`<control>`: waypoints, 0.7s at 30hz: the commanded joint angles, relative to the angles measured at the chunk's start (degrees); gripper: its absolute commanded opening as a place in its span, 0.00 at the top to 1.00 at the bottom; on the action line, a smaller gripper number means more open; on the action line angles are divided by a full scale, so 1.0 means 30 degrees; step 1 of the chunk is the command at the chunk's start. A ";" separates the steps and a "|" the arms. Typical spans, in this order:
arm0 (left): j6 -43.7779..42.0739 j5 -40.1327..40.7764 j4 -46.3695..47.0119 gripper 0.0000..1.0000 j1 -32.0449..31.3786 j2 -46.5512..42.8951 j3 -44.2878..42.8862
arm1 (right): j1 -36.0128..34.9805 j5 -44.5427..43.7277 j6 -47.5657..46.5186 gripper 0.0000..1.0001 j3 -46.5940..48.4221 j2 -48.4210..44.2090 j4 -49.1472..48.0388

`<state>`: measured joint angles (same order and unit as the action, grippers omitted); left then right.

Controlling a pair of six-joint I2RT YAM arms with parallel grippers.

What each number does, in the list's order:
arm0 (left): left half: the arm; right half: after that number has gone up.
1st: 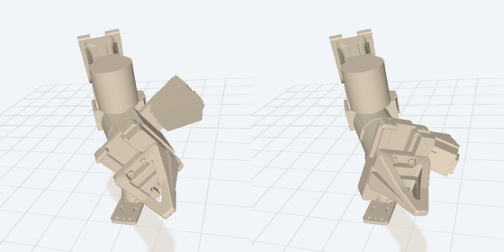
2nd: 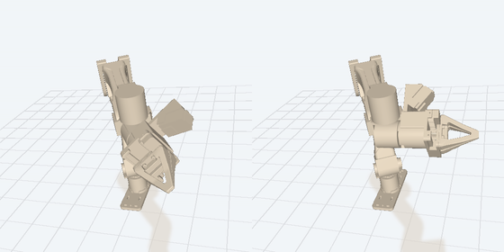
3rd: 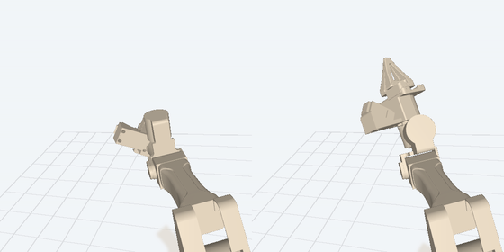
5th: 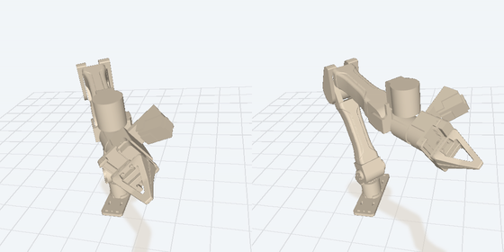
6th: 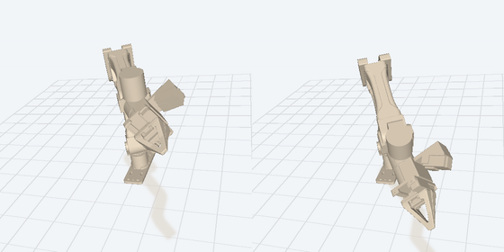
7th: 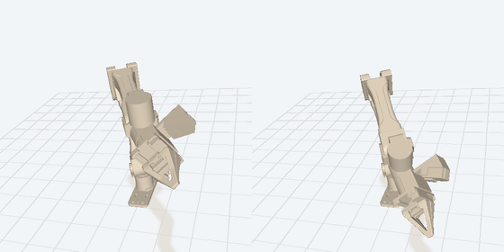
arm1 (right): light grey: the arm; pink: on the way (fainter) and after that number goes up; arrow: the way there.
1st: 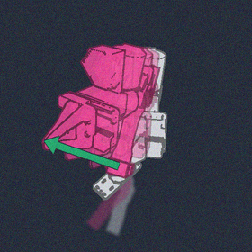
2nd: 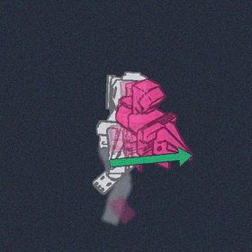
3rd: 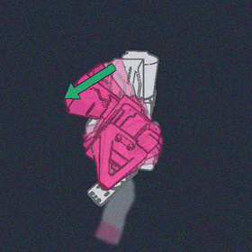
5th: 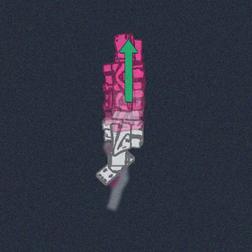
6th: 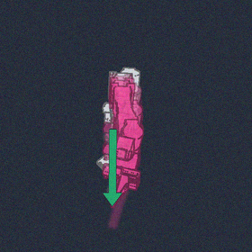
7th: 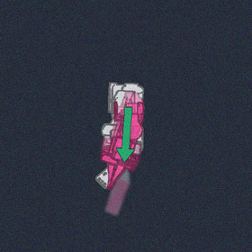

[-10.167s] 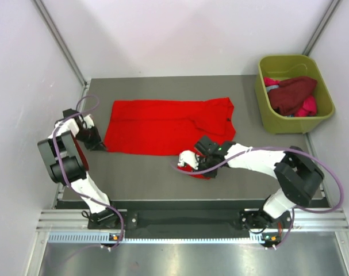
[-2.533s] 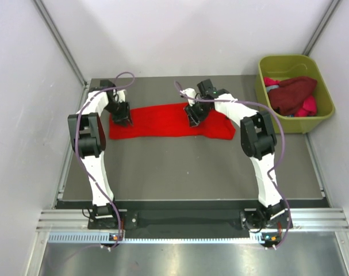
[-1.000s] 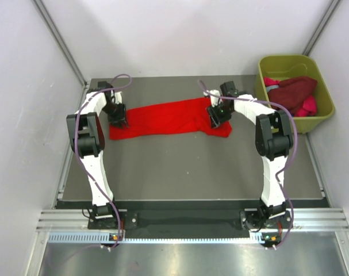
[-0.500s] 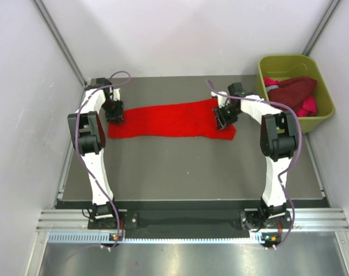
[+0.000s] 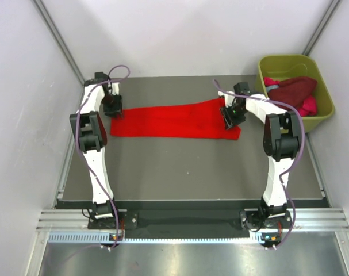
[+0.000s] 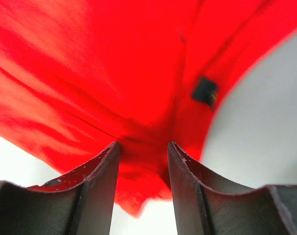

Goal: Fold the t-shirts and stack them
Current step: Fold the tshirt

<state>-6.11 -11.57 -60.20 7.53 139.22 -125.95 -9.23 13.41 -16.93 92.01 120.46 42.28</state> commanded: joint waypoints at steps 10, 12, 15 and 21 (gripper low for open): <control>0.0775 0.0020 0.1199 0.54 0.0684 -0.5157 0.0205 | -0.0408 -0.0576 0.0133 0.55 0.3866 -0.1720 0.0614; 0.1155 -0.0068 0.1435 0.55 0.0713 -0.4456 -0.0026 | -0.0408 -0.0252 0.0981 0.55 0.4717 -0.0637 0.0525; 0.1539 -0.0038 0.1523 0.55 0.0625 -0.3488 -0.0233 | -0.0437 0.0100 0.2008 0.54 0.5979 0.0682 0.0320; 0.1479 0.0314 0.1347 0.55 0.0858 -0.2403 0.0233 | -0.0175 -0.0456 0.2595 0.53 0.7328 0.2090 -0.0002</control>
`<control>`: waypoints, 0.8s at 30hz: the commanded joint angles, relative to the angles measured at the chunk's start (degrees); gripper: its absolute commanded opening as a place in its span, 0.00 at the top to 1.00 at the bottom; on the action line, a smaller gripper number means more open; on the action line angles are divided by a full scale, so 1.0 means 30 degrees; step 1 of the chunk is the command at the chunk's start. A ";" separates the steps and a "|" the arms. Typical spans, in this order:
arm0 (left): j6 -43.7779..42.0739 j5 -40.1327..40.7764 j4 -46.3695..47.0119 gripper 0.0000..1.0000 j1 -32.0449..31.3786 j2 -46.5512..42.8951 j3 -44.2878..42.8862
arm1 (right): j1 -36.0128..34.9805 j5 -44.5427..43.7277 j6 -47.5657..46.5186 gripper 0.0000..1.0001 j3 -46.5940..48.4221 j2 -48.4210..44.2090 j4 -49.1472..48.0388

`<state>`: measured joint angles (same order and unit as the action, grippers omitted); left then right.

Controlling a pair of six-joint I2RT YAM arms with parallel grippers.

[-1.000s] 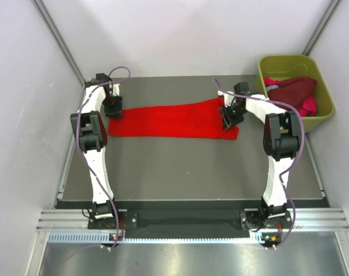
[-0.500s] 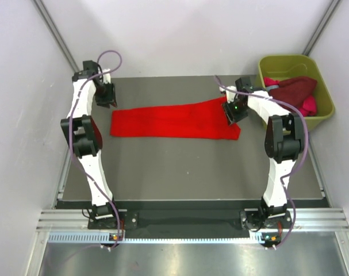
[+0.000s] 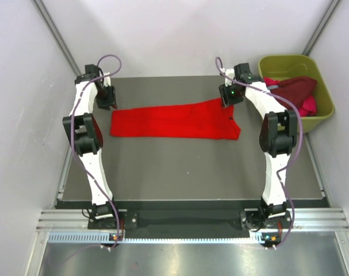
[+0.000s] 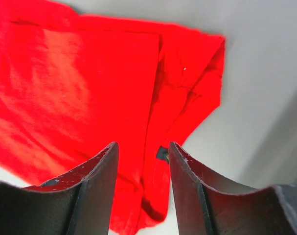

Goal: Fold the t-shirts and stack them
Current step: Fold the tshirt

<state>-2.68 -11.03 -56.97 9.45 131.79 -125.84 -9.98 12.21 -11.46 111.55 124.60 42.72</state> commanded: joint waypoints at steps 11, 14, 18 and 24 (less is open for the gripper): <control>0.0394 0.0043 0.0035 0.55 0.0218 0.1334 0.0755 | 0.0104 -0.1195 0.0862 0.53 -0.0414 0.1475 -0.0002; 0.0394 0.0218 0.0035 0.56 0.0247 0.1539 0.0931 | 0.0074 -0.1404 0.0950 0.54 -0.0707 0.1651 0.0115; 0.0336 0.0628 0.0006 0.59 0.0247 0.1715 0.1137 | -0.0014 -0.0848 0.1272 0.54 -0.0912 0.1886 0.0262; 0.0190 0.1389 0.0093 0.66 0.0218 0.1949 0.1312 | -0.0131 -0.0524 0.1390 0.62 -0.0387 0.2588 0.0408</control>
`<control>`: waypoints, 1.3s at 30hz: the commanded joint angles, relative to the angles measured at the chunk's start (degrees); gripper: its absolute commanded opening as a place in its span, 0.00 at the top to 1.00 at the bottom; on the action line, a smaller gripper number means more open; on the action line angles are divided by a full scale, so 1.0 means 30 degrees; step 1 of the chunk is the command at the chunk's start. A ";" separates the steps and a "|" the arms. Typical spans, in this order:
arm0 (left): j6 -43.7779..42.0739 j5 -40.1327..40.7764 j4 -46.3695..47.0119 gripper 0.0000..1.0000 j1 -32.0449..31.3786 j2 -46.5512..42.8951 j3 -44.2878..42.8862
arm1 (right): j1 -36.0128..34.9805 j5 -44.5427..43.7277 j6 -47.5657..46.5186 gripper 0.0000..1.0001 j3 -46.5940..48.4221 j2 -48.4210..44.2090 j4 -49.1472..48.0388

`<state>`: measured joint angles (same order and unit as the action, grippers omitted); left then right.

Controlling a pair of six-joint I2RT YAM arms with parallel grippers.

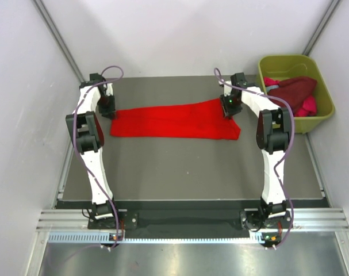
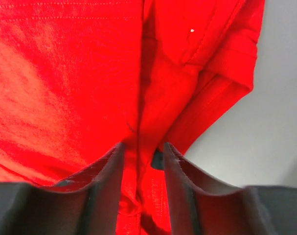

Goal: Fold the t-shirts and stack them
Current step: Fold the tshirt

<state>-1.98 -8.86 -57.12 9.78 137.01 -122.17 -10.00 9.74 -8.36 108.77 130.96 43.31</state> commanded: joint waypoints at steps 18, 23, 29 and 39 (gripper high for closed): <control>-0.0279 0.1197 -0.0206 1.00 -0.0711 -0.2305 0.3542 | 0.0403 -0.0344 0.0384 1.00 0.5746 0.3602 0.0212; -0.0220 0.1021 -0.0324 1.00 -0.1209 -0.3656 0.5622 | 0.0667 -0.0667 0.0501 1.00 0.8124 0.5125 -0.0198; -0.0102 0.1021 -0.0616 1.00 -0.1706 -0.5385 0.7934 | 0.0872 -0.0814 0.0969 0.99 1.1318 0.6679 -0.1367; 0.0190 0.0289 -0.1174 1.00 -0.3903 -0.8517 1.2448 | 0.0989 -0.1662 0.1028 1.00 1.1907 0.6709 -0.7541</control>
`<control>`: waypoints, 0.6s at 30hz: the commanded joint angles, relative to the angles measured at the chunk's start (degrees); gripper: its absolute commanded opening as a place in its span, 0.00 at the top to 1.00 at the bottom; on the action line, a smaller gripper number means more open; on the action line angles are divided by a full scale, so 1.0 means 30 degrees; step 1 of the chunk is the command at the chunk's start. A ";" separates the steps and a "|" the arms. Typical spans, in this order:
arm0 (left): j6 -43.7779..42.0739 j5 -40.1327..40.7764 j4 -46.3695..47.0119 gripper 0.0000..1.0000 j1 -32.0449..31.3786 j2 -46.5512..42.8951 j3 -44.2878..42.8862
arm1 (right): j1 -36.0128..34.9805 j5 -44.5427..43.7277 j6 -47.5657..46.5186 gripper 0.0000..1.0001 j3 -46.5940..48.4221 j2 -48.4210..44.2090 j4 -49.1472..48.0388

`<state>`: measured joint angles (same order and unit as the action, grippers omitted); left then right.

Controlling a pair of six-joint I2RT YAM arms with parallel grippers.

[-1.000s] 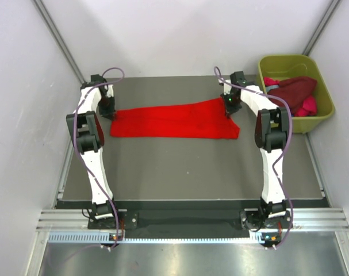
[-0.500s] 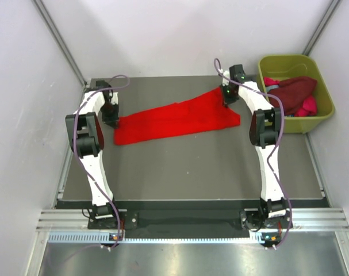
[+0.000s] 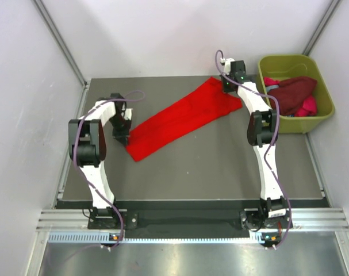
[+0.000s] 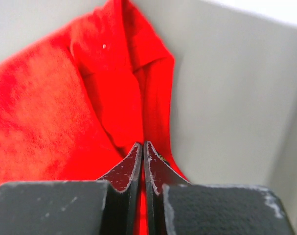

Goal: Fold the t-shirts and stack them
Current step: Fold the tshirt

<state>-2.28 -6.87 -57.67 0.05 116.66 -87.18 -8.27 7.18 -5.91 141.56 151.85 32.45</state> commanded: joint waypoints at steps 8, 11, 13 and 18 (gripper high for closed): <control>0.0556 -0.0814 -0.1343 1.00 -0.1512 -0.3992 0.4623 | 0.0004 -0.1046 0.0360 1.00 0.1213 0.0154 -0.6918; 0.0701 -0.0086 -0.1197 0.49 -0.1600 -0.4637 0.4861 | 0.0033 -0.1045 0.0505 0.80 0.0980 -0.0078 -0.7094; 0.0644 0.0736 -0.1196 0.29 -0.1600 -0.5106 0.3813 | 0.0062 -0.1163 0.0681 0.49 -0.0334 -0.1247 -0.7504; 0.0527 0.0798 -0.0495 0.18 -0.1571 -0.5053 0.1640 | 0.0121 -0.1251 0.0301 0.20 -0.2507 -0.3533 -0.7538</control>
<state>-0.56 -5.65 -60.58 -4.75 103.72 -77.52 -8.34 4.16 -4.67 134.85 148.90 12.88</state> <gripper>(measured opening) 0.812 0.785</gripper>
